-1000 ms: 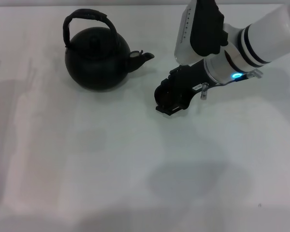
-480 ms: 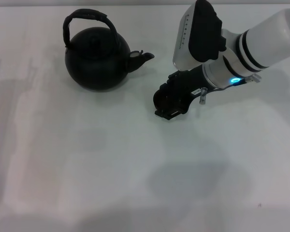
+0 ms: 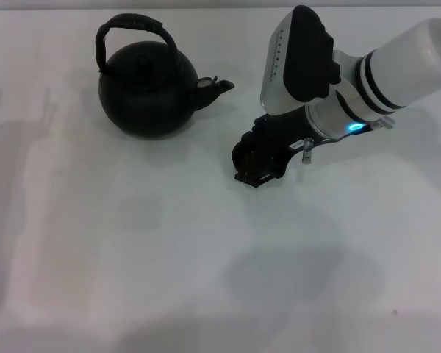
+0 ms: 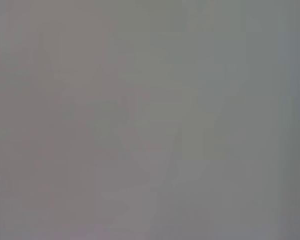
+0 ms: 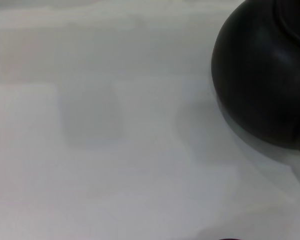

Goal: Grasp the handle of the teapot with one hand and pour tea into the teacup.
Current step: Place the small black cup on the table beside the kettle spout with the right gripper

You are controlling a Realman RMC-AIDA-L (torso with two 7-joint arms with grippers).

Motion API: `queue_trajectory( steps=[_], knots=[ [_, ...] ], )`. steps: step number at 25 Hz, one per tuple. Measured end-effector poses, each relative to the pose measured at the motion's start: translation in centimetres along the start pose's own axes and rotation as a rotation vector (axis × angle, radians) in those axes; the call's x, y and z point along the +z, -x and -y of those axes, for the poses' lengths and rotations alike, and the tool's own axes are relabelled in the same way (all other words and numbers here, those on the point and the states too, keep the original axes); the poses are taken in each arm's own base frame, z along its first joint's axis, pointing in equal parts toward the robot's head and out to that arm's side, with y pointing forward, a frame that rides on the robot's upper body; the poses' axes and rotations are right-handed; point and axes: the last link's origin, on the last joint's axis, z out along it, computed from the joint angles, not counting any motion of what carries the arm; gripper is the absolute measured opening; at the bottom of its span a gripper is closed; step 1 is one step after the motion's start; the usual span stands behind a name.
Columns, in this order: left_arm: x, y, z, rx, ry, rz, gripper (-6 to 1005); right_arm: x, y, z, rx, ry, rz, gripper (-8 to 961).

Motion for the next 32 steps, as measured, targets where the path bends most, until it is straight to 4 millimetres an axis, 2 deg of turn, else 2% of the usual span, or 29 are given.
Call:
queue_trajectory(
  steps=[32],
  knots=[
    [0.41,-0.13,-0.24,-0.001,0.008,-0.008,831,0.1,0.15,-0.41,-0.019,0.022,-0.006,873]
  ],
)
